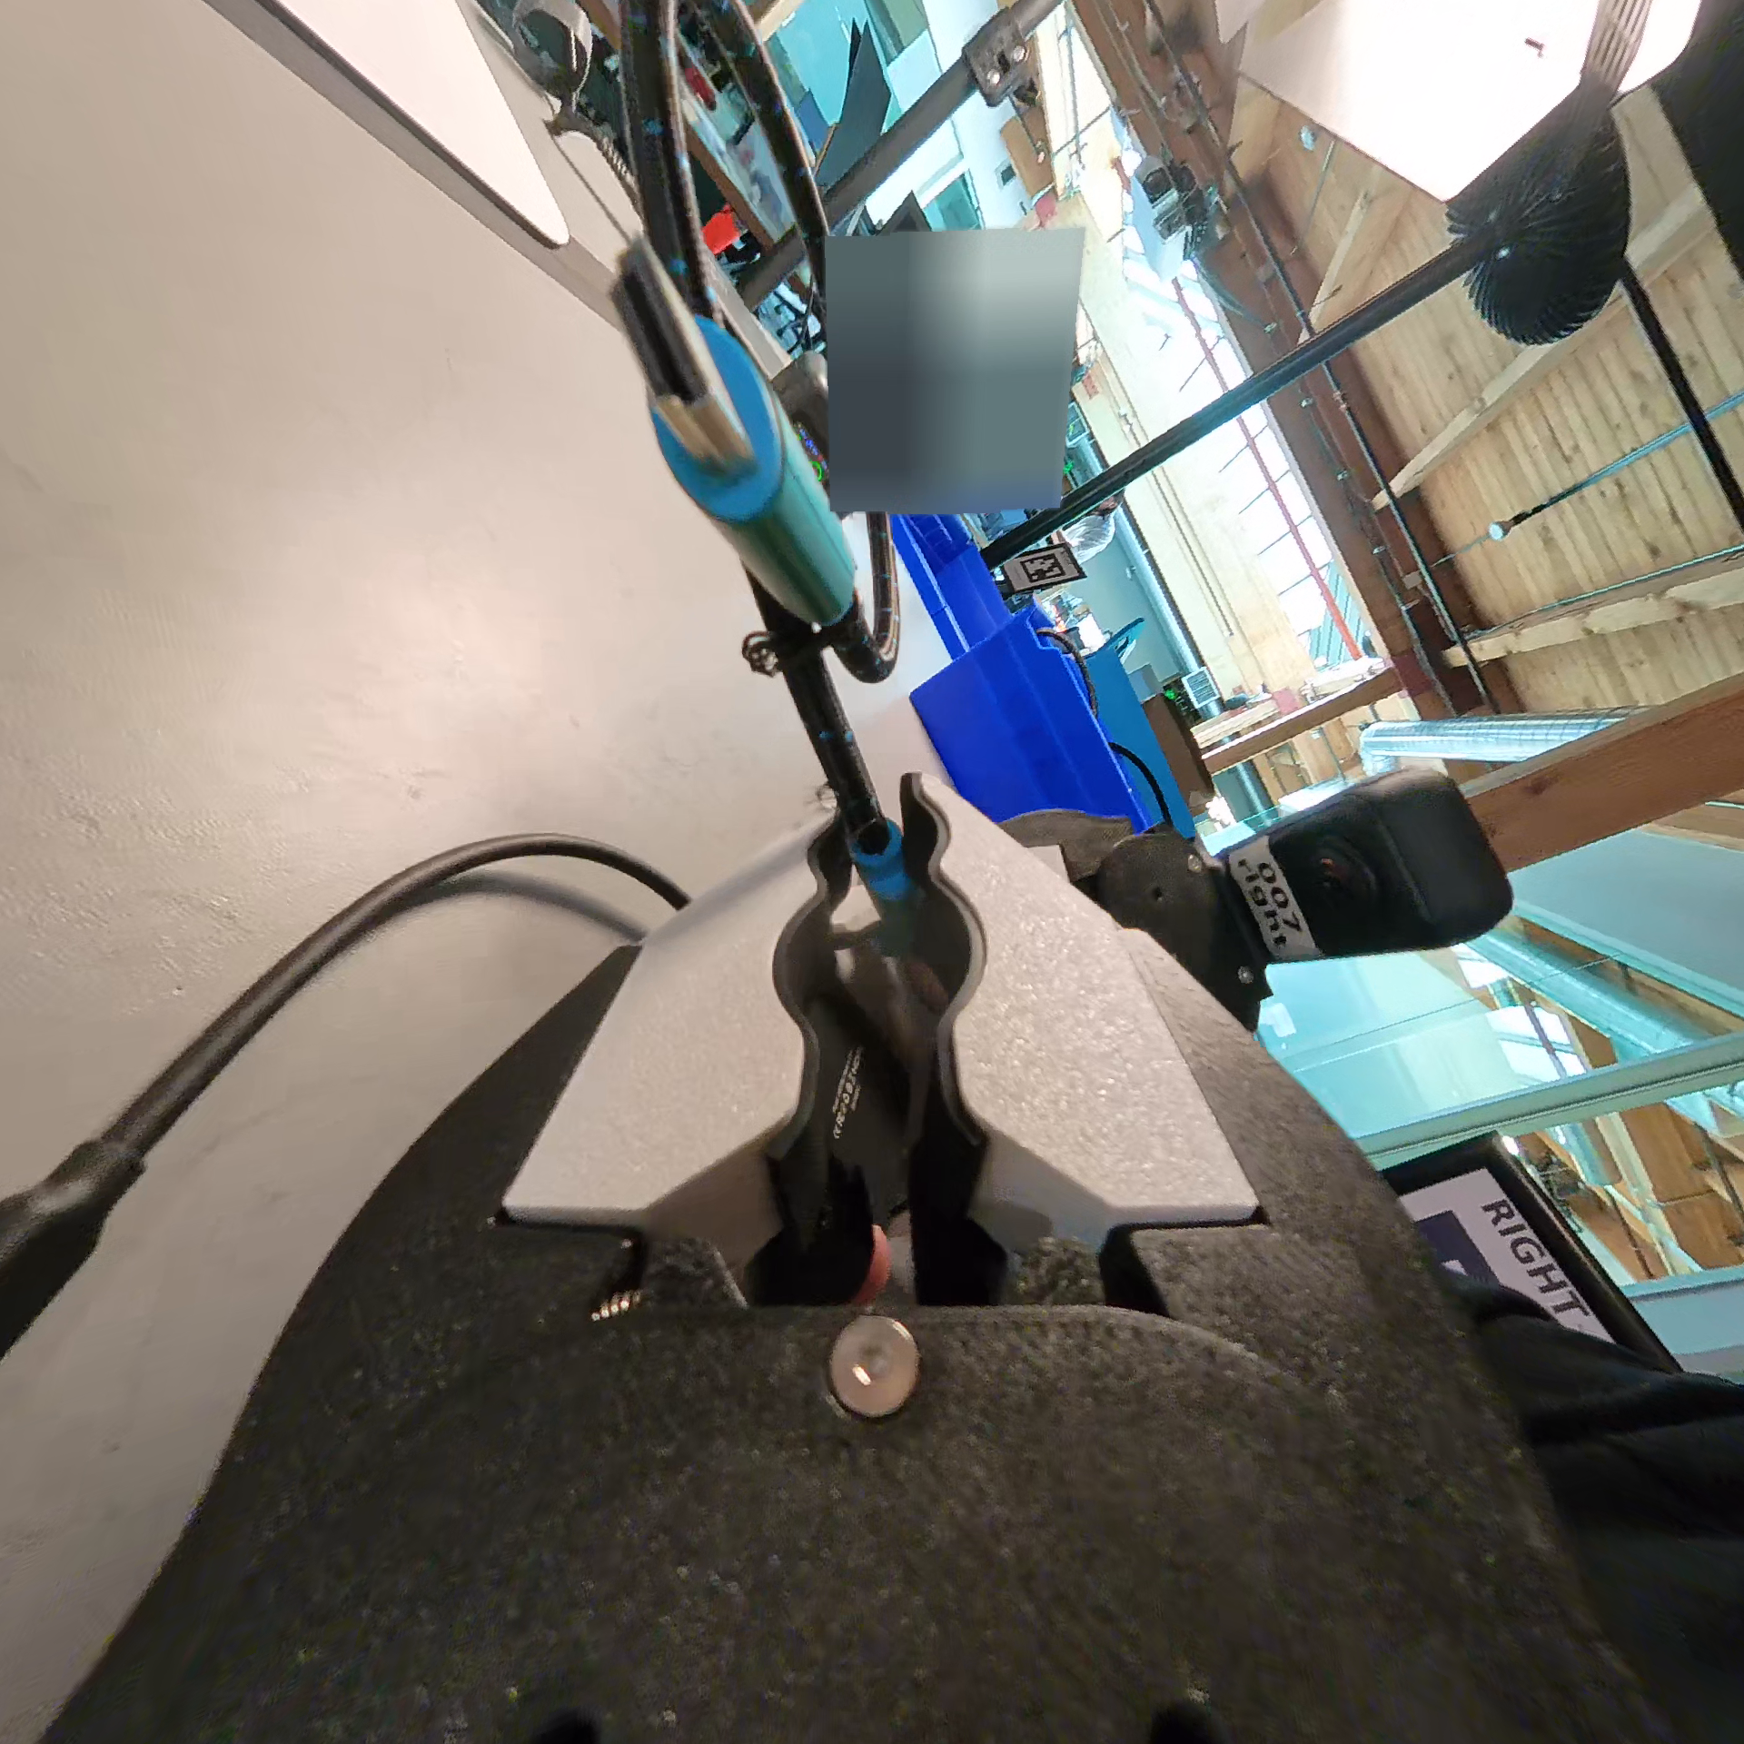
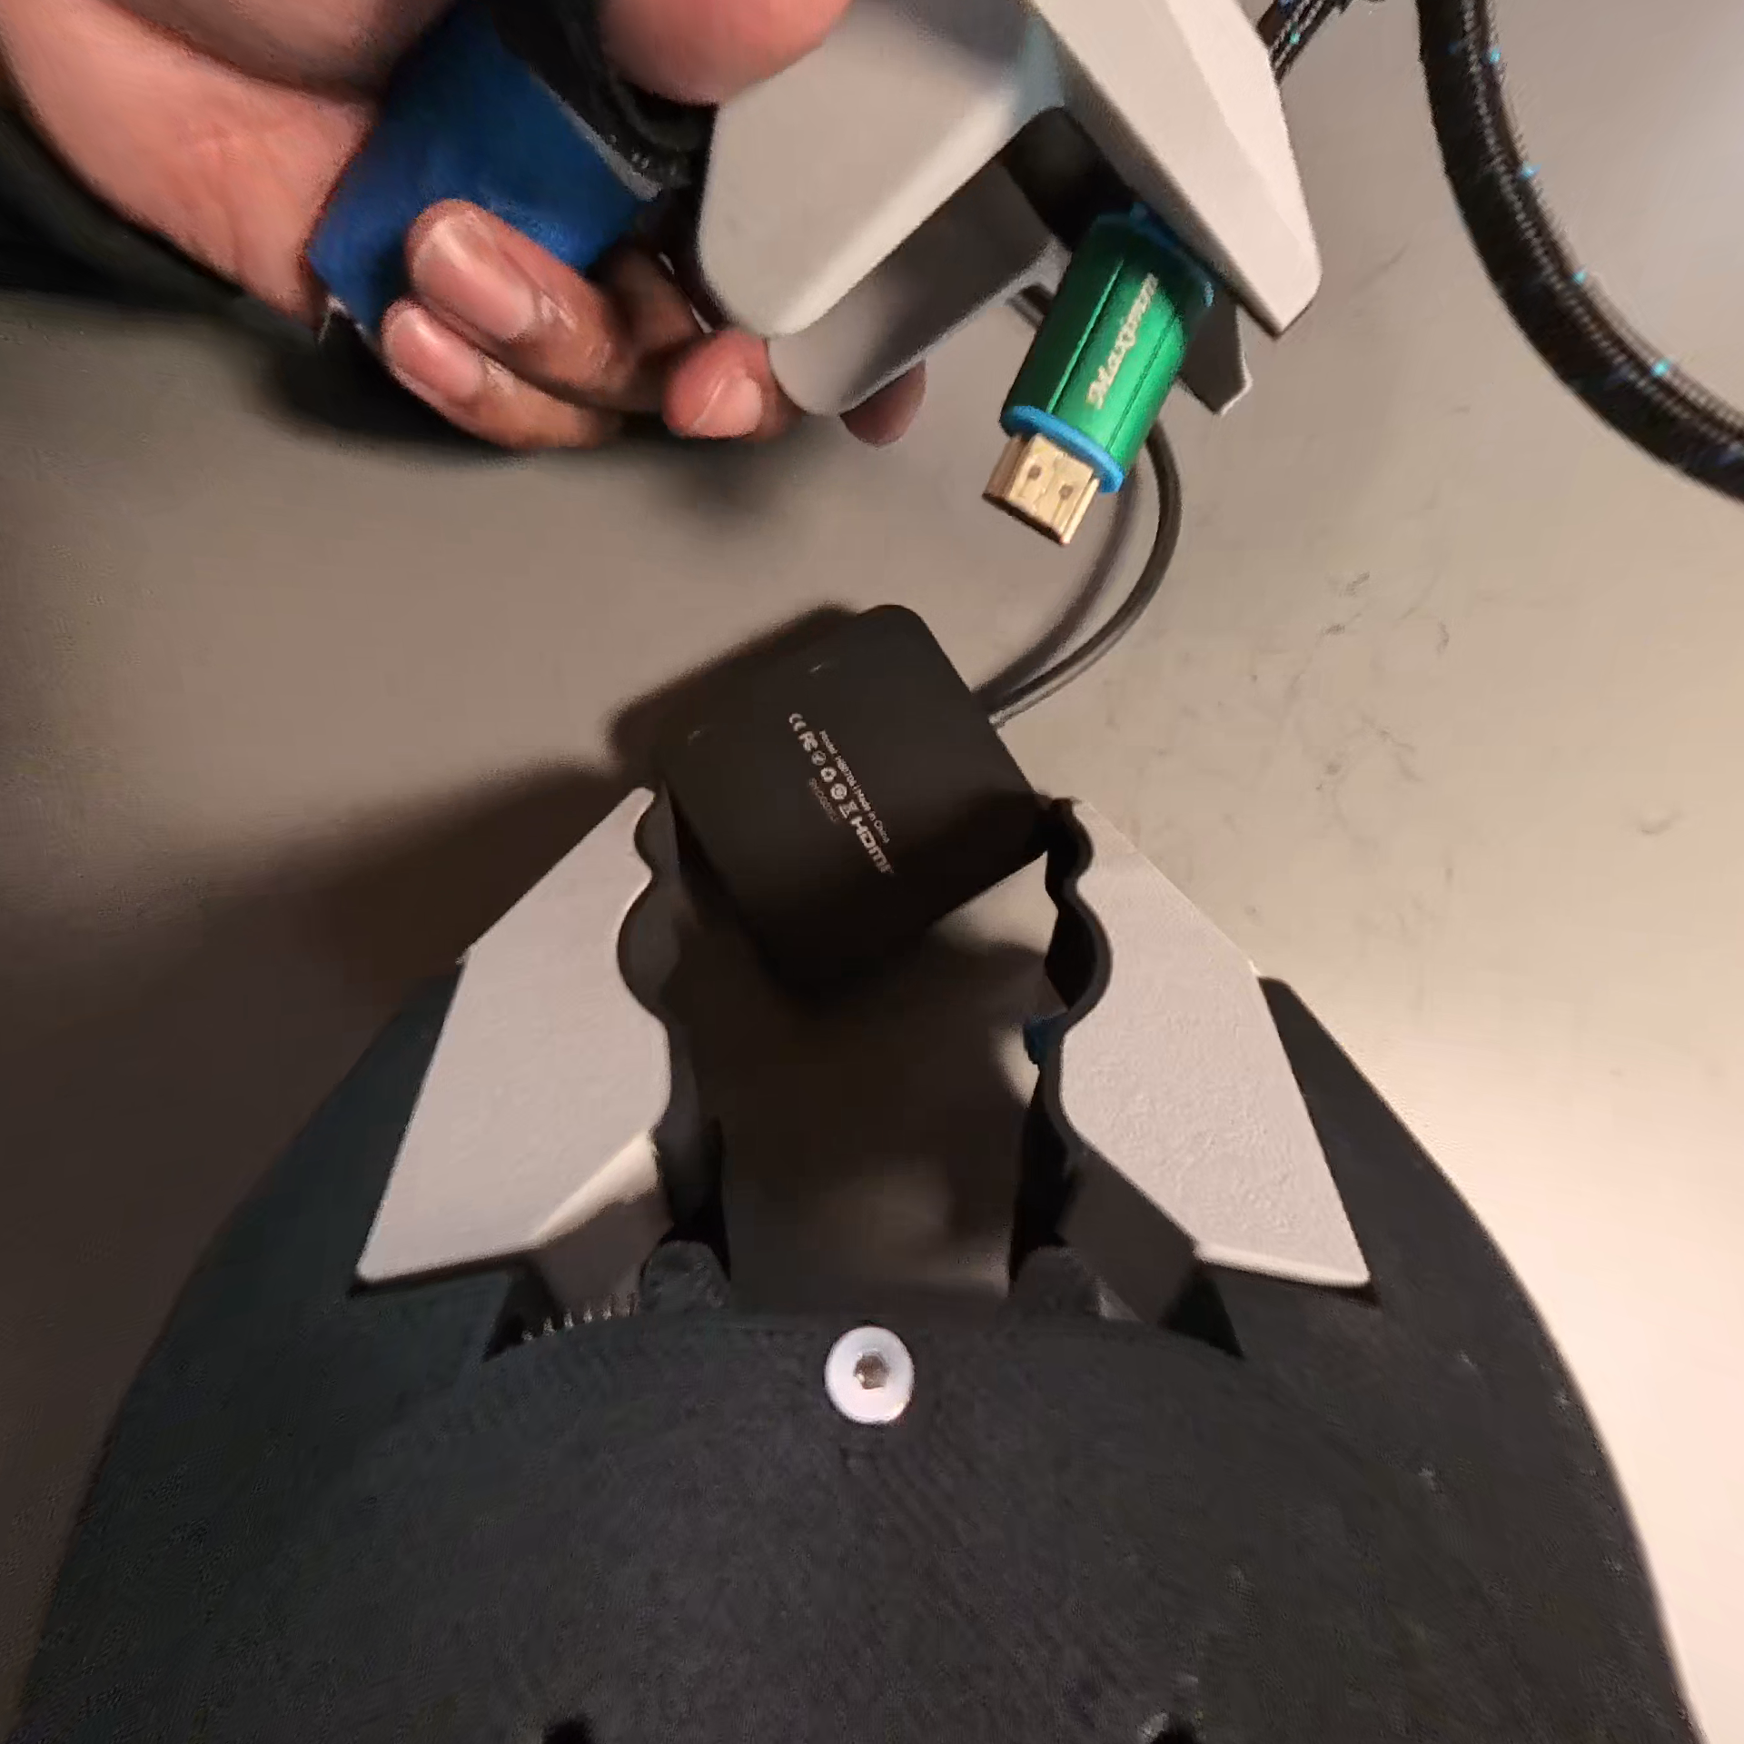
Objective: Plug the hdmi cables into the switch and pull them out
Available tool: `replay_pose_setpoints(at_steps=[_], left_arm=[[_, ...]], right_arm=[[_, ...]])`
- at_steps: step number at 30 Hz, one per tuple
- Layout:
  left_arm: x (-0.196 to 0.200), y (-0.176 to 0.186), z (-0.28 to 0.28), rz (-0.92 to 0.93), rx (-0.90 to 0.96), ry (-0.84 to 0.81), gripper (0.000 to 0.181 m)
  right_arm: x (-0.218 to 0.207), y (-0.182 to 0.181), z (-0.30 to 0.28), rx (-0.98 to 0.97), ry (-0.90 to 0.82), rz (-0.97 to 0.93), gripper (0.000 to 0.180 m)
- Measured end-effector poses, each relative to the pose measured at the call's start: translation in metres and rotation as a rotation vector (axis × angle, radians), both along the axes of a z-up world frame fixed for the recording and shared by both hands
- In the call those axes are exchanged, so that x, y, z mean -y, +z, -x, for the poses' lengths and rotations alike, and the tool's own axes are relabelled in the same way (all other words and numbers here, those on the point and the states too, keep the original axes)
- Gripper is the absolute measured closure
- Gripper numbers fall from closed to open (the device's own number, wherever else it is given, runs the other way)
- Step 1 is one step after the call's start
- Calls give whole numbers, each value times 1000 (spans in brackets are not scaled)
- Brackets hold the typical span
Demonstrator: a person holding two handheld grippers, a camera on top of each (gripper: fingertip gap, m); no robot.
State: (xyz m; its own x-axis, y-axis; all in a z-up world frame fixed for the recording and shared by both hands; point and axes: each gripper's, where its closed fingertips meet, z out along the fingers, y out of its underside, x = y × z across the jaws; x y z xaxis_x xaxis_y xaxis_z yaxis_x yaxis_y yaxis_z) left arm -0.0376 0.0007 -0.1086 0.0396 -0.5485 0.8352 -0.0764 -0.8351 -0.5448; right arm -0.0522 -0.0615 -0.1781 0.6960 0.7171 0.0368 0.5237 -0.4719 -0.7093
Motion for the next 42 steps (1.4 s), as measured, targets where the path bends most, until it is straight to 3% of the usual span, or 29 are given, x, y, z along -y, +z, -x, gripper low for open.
replay_pose_setpoints(at_steps=[1,6,11,15,19,26,32,36,39,42], left_arm=[[-1,1,0,5,6,3,170],[-4,4,1,-24,21,22,170],[-6,23,3,-129,101,97,171],[-9,30,7,-192,114,174,171],[-15,25,13,-76,116,243,171],[-5,34,15,64,222,250,171],[-10,29,19,109,199,282,172],[-13,20,18,105,151,284,171],[-14,18,18,97,138,281,171],[-14,17,17,85,124,276,171]], right_arm=[[0,0,-1,2,-20,-7,97],[-9,10,-20,-21,-219,-86,100],[-19,48,-30,-339,-367,-149,102],[-23,52,-35,-469,-461,-111,102],[-24,59,-38,-580,-527,-99,102],[-24,93,-25,-797,-448,-207,103],[-27,78,-22,-631,-458,-218,103],[-20,42,-26,-321,-459,-112,103],[-6,14,-22,-138,-378,11,104],[-1,5,-22,-4,-287,8,101]])
